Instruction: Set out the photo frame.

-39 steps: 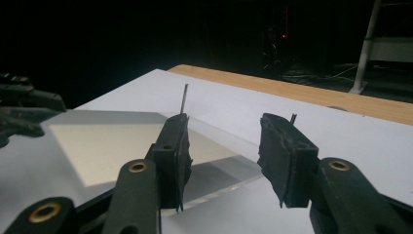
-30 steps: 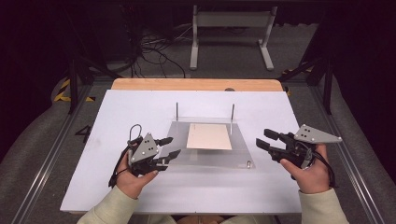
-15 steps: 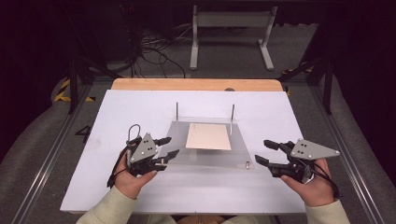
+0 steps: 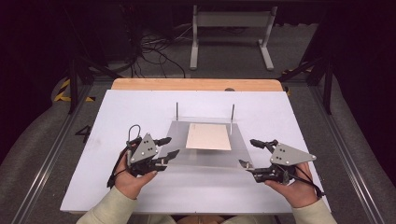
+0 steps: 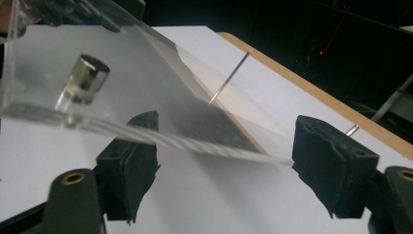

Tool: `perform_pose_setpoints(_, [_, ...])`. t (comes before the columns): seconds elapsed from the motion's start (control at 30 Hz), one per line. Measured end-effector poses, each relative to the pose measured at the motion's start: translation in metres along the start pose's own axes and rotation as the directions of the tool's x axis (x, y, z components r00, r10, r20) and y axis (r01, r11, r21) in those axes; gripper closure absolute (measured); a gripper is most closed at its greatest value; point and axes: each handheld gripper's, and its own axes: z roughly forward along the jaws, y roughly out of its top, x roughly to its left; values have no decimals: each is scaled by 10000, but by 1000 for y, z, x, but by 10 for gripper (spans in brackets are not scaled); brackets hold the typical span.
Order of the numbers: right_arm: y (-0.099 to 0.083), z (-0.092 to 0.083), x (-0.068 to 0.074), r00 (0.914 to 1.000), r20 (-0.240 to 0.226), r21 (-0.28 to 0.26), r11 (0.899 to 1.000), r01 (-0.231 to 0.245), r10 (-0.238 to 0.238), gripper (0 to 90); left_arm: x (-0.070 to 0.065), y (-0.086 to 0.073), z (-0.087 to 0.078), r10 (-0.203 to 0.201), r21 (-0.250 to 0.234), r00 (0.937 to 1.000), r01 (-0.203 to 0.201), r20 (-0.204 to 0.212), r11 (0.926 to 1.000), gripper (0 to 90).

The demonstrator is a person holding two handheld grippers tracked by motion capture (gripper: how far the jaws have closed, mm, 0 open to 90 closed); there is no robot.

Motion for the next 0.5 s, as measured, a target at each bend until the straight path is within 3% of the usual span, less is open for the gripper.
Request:
perform_pose_setpoints(0.23, [5, 12, 4, 9990, -334, -490, 9984, 296, -313, 294, 0, 0, 0, 0, -2, 10000, 0, -6, 10000, 492])
perform_pose_setpoints(0.33, [6, 18, 4, 9965, -586, -610, 9966, 555, -591, 426, 0, 1, 0, 80, 1, 10000, -80, -11, 10000, 500])
perform_pose_setpoints(0.43, [6, 20, 4, 9945, -904, -596, 9971, 471, -523, 572, -2, 2, 0, 220, 13, 9997, -220, -83, 9998, 520])
perform_pose_setpoints(0.5, [7, 20, 3, 9944, -940, -572, 9974, 429, -482, 574, -4, 3, -1, 370, -6, 9992, -370, -169, 9993, 536])
